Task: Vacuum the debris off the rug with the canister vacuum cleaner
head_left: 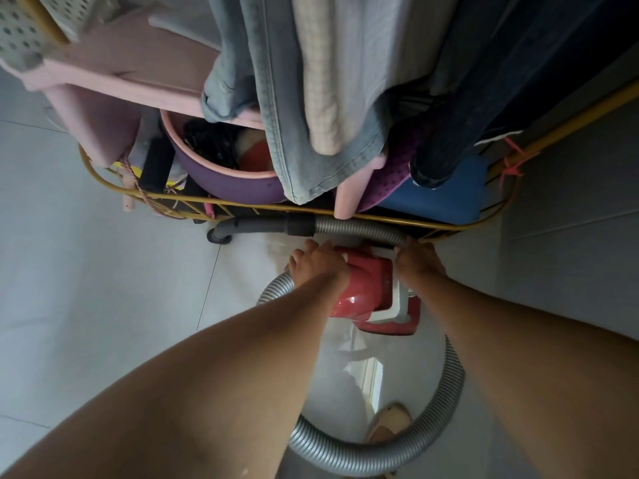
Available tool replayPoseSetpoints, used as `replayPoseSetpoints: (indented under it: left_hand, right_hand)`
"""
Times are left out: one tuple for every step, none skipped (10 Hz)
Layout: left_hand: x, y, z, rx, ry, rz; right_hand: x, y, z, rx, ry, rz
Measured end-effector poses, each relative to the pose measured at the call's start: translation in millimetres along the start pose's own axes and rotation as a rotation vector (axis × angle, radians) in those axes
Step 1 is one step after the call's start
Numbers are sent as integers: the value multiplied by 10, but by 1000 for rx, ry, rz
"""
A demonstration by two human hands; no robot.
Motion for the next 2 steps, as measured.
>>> replayPoseSetpoints:
  left_hand:
    - [33, 109, -170, 6, -40, 38]
    - [27, 199, -272, -26, -39, 60]
  right_hand:
    - [27, 207, -97, 30, 40, 11]
    - [9, 381, -175, 39, 72, 0]
Point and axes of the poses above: each hand's wrist, its own y-axis away from the middle knuckle, its own z-axis out of the palm, x = y × z, the point moved 8 cm from there along -y, towards the middle knuckle, and after that the axes turned 5 degrees about y, right-handed, at the moved point
